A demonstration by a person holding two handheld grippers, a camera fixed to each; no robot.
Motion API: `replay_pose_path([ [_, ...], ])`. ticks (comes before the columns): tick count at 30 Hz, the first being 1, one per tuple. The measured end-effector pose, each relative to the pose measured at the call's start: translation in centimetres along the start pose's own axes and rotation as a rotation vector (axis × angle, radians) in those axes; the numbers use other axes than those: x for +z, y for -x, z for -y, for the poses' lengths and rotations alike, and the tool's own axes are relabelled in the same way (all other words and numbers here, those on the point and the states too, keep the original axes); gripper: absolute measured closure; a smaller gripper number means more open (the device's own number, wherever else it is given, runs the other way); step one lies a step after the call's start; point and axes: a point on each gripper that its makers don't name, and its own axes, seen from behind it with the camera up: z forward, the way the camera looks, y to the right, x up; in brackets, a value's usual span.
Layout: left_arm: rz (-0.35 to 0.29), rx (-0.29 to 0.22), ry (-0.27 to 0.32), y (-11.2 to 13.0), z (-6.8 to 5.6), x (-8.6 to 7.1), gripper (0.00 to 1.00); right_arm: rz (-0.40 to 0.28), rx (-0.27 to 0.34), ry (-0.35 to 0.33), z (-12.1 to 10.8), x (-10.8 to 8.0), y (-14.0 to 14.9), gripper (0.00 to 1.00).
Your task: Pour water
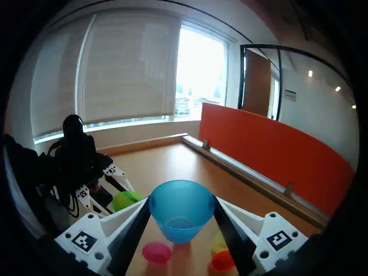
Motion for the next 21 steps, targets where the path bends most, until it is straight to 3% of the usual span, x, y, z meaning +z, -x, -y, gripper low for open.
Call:
replay_pose_path([
  [21,0.134,0.013,0.008,3.7,0.1,1.4,0.18,0.105,-0.01,0.008,-1.3,-0.2,6.8,0.07],
])
